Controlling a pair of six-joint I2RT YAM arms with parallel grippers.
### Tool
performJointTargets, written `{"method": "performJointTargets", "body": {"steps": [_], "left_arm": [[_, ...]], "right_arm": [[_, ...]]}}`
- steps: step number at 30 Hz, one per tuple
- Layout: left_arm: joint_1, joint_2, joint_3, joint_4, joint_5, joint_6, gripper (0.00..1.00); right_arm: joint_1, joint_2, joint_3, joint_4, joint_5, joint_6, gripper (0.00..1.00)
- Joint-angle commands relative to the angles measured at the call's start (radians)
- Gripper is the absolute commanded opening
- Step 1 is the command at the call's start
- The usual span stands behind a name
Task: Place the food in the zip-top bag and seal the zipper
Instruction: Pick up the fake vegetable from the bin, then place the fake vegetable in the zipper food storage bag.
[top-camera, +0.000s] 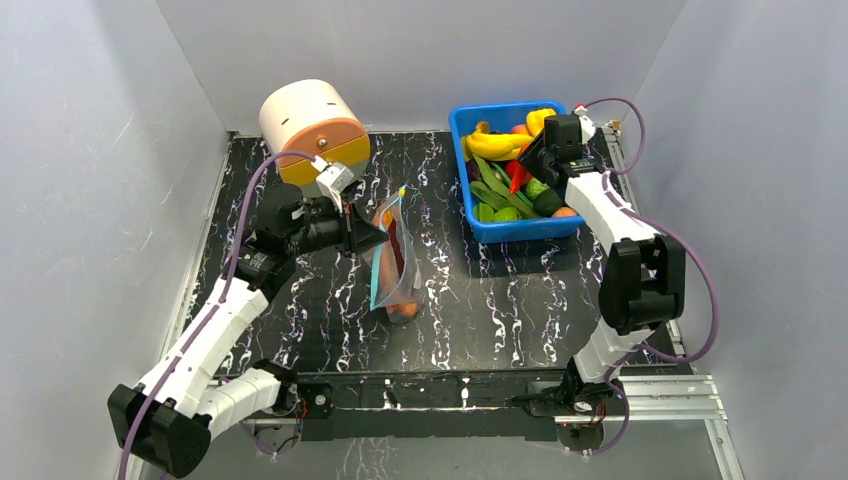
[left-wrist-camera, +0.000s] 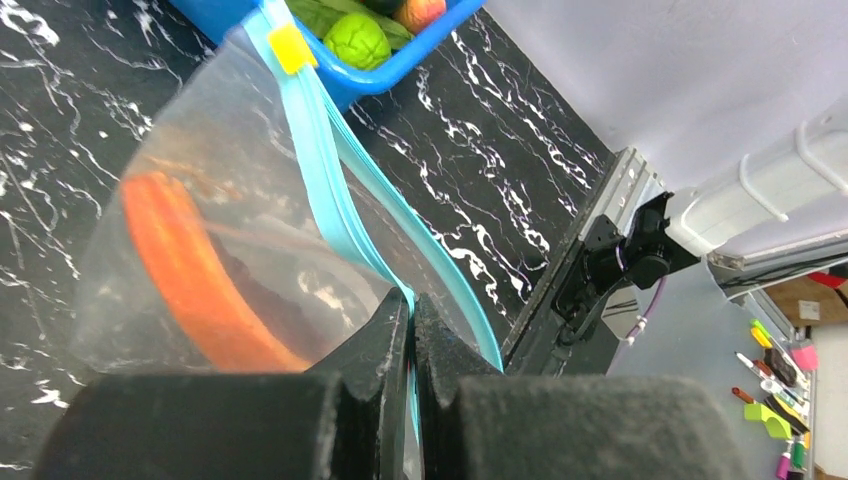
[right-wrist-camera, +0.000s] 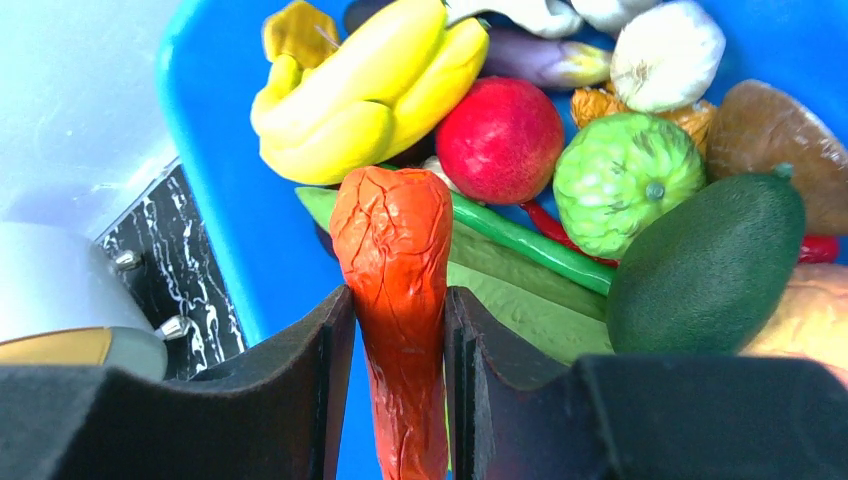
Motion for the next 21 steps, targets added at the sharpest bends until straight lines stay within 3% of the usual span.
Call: {"method": "performJointTargets", "body": {"steps": [1,15,21], "left_arm": [[-0.003,-0.003,0.141,-0.105,-0.05,0.084,0.0],[-0.003,0.096,0.334,-0.334,-0.203,0.186,0.0],[-0.003,0.138,0.25,-0.234,-0.131,0.121,0.0]], "right_arm": [[0.001,-0.118,-0.015,0.088,0.008,-0.109,0.13],[0.103,-0.392,-0.159,0.159,-0.264,-0.083,0.13],[0.241,-0.441,-0.172,0.118,-0.337,-0.08,0.13]]}}
